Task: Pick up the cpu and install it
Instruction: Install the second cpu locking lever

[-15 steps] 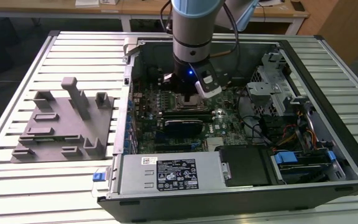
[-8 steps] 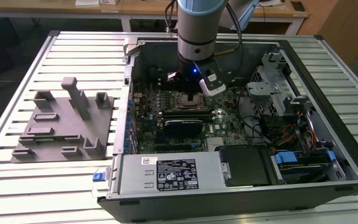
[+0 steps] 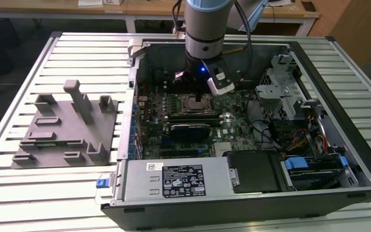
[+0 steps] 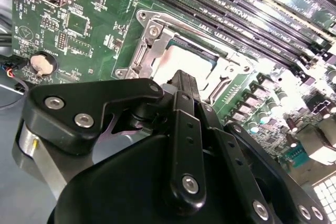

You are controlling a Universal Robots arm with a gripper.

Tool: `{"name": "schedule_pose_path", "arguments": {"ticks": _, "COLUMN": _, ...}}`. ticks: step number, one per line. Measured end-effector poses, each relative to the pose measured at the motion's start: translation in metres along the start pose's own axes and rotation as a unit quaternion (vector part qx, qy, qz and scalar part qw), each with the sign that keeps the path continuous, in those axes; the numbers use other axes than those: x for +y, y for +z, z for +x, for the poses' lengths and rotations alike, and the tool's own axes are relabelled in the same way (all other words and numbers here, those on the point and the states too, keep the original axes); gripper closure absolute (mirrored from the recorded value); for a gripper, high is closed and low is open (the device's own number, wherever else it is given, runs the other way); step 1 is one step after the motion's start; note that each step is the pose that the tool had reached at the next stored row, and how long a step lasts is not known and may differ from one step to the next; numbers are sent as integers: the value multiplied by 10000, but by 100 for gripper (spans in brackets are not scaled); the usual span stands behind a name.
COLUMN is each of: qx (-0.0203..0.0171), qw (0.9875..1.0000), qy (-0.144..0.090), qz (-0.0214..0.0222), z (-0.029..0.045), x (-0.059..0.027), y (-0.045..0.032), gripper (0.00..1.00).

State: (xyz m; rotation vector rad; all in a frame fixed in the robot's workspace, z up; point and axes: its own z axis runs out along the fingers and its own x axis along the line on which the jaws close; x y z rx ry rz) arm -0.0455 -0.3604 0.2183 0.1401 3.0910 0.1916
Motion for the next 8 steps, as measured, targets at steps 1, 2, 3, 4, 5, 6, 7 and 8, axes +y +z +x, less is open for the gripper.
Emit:
{"name": "schedule_pose_path", "arguments": {"ticks": 1, "qx": -1, "qw": 10000, "qy": 1, "qz": 9, "z": 0, "x": 1, "y": 1, "gripper": 89}}
{"name": "schedule_pose_path", "arguments": {"ticks": 2, "qx": -2, "qw": 10000, "qy": 1, "qz": 16, "z": 0, "x": 2, "y": 1, "gripper": 89}}
{"name": "schedule_pose_path", "arguments": {"ticks": 3, "qx": -2, "qw": 10000, "qy": 1, "qz": 21, "z": 0, "x": 4, "y": 1, "gripper": 89}}
{"name": "schedule_pose_path", "arguments": {"ticks": 4, "qx": -2, "qw": 10000, "qy": 1, "qz": 23, "z": 0, "x": 5, "y": 1, "gripper": 89}}
{"name": "schedule_pose_path", "arguments": {"ticks": 5, "qx": -3, "qw": 10000, "qy": 1, "qz": 23, "z": 0, "x": 8, "y": 2, "gripper": 89}}
{"name": "schedule_pose_path", "arguments": {"ticks": 6, "qx": -3, "qw": 10000, "qy": 1, "qz": 23, "z": 0, "x": 11, "y": 2, "gripper": 89}}
{"name": "schedule_pose_path", "arguments": {"ticks": 7, "qx": -3, "qw": 10000, "qy": 1, "qz": 23, "z": 0, "x": 11, "y": 2, "gripper": 89}}
{"name": "schedule_pose_path", "arguments": {"ticks": 8, "qx": -2, "qw": 10000, "qy": 1, "qz": 24, "z": 1, "x": 12, "y": 2, "gripper": 89}}
